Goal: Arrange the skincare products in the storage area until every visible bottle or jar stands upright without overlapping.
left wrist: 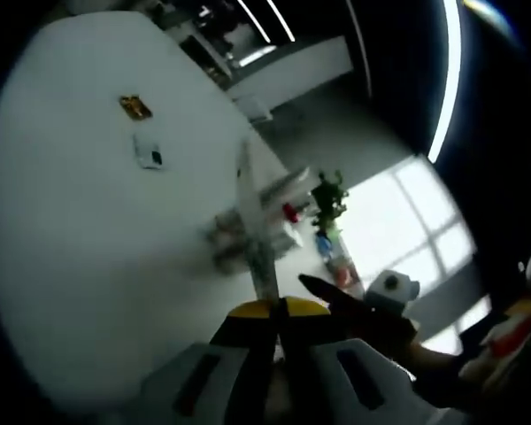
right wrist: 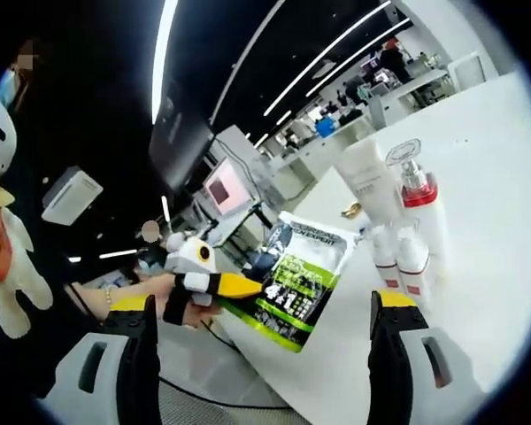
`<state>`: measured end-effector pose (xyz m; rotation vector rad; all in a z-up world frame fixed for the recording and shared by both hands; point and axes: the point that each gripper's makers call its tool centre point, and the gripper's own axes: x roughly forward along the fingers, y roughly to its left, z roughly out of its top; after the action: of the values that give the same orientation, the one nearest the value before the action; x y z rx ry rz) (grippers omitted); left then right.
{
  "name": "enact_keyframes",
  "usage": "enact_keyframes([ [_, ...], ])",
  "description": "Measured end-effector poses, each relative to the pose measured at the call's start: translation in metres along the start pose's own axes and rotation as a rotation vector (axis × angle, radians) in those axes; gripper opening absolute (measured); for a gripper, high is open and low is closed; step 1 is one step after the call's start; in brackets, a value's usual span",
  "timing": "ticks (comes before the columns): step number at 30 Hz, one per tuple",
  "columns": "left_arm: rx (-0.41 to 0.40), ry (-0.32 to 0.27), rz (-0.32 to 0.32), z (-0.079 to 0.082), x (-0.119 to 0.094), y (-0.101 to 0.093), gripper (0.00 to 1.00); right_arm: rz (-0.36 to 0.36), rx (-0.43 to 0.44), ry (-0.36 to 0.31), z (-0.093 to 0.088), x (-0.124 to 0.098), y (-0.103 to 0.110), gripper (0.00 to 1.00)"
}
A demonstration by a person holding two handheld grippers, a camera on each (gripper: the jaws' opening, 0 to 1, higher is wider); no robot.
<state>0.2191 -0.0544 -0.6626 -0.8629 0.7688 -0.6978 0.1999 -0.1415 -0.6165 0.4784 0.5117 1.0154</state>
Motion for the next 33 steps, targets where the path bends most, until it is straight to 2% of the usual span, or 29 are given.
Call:
enact_keyframes([
  [5,0.004,0.020,0.035,-0.004,0.010,0.008,0.03,-0.028,-0.003,0.014,-0.004,-0.003,-0.007,1.00],
  [14,0.000,0.050,0.118,-0.009,0.026,0.036,0.03,-0.084,0.002,0.026,-0.010,-0.014,-0.019,1.00],
  [18,0.005,0.064,0.141,-0.013,0.030,0.041,0.03,-0.102,0.008,0.024,-0.011,-0.019,-0.023,1.00],
  [28,0.008,0.077,0.222,-0.017,0.037,0.065,0.03,-0.121,0.018,0.018,-0.012,-0.022,-0.027,1.00],
  [29,0.008,0.076,0.259,-0.017,0.037,0.071,0.03,-0.120,0.019,0.017,-0.012,-0.022,-0.027,1.00],
  [33,0.034,0.081,0.297,-0.017,0.036,0.081,0.03,-0.117,0.019,0.018,-0.012,-0.021,-0.026,1.00],
])
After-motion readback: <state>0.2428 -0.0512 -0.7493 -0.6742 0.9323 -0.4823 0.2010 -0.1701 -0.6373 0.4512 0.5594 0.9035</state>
